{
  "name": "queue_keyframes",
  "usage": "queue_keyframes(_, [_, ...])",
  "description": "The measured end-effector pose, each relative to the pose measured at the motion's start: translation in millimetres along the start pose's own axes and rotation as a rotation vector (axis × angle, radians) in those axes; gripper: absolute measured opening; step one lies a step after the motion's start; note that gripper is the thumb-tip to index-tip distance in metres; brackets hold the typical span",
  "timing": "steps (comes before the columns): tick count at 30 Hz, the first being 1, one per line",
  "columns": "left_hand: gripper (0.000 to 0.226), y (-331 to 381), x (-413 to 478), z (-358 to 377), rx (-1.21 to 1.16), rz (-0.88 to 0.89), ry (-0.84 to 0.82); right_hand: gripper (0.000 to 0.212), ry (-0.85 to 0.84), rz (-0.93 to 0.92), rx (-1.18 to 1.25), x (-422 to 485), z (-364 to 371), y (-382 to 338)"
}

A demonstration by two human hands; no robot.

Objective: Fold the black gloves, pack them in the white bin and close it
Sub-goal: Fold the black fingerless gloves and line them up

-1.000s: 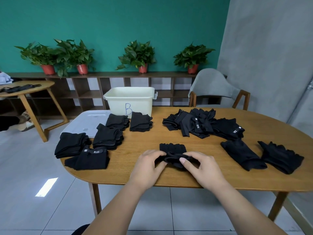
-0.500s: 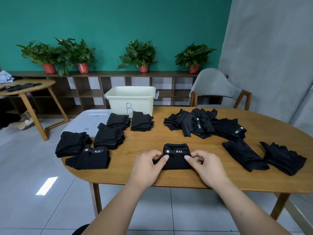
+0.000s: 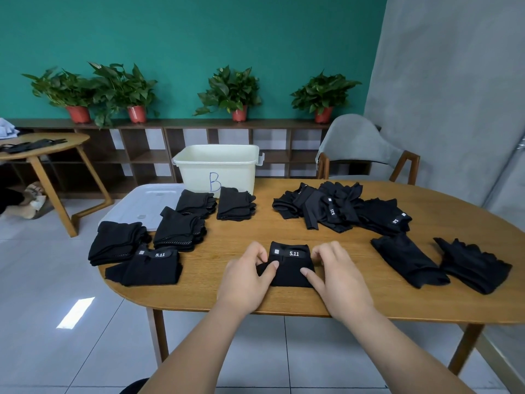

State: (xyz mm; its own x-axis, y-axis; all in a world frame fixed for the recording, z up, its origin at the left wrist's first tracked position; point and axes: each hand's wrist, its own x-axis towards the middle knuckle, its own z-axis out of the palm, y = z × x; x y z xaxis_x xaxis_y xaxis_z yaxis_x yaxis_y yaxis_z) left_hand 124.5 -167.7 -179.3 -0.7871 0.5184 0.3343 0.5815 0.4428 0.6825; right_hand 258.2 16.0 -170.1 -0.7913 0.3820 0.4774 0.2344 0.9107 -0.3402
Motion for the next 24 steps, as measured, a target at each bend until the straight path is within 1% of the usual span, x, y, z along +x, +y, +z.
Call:
queue_keyframes(1, [0.025, 0, 0, 0, -0.004, -0.001, 0.002, 0.035, -0.031, -0.022, -0.020, 0, 0, -1])
queue_keyframes(3, [0.024, -1, 0, 0, -0.015, -0.005, 0.002, 0.058, -0.167, -0.063, -0.084, 1, 0, -1])
queue_keyframes(4, [0.023, -2, 1, 1, -0.016, -0.005, 0.001, 0.061, -0.239, -0.081, -0.134, 2, 0, -1])
queue_keyframes(6, [0.021, -1, 1, 2, -0.011, -0.001, 0.002, 0.060, -0.348, -0.089, -0.218, 6, 2, 0])
queue_keyframes(8, [0.019, -2, 1, 3, 0.023, 0.016, 0.028, 0.060, -0.411, -0.063, -0.252, 8, 4, 0])
queue_keyframes(13, [0.013, -3, 0, 7, 0.178, 0.061, 0.106, 0.059, -0.488, -0.028, -0.211, 12, 4, 2])
queue_keyframes(15, [0.010, -3, 1, 8, 0.232, 0.096, 0.139, 0.058, -0.468, -0.025, -0.164, 12, 2, 3])
queue_keyframes(17, [0.009, -1, 1, 9, 0.281, 0.118, 0.163, 0.055, -0.402, -0.012, -0.076, 9, -1, 4])
queue_keyframes(19, [0.019, 1, -1, 8, 0.337, 0.147, 0.197, 0.053, -0.311, 0.010, 0.030, 5, -2, 4])
queue_keyframes(21, [0.025, 11, -3, 6, 0.378, 0.241, 0.246, 0.053, -0.199, 0.065, 0.115, 3, -2, 6])
queue_keyframes(23, [0.035, 29, -7, 9, 0.435, 0.367, 0.218, 0.053, -0.094, 0.164, 0.204, 5, -2, 9])
queue_keyframes(24, [0.043, 40, -10, 13, 0.469, 0.402, 0.150, 0.053, -0.061, 0.211, 0.243, 6, -2, 11])
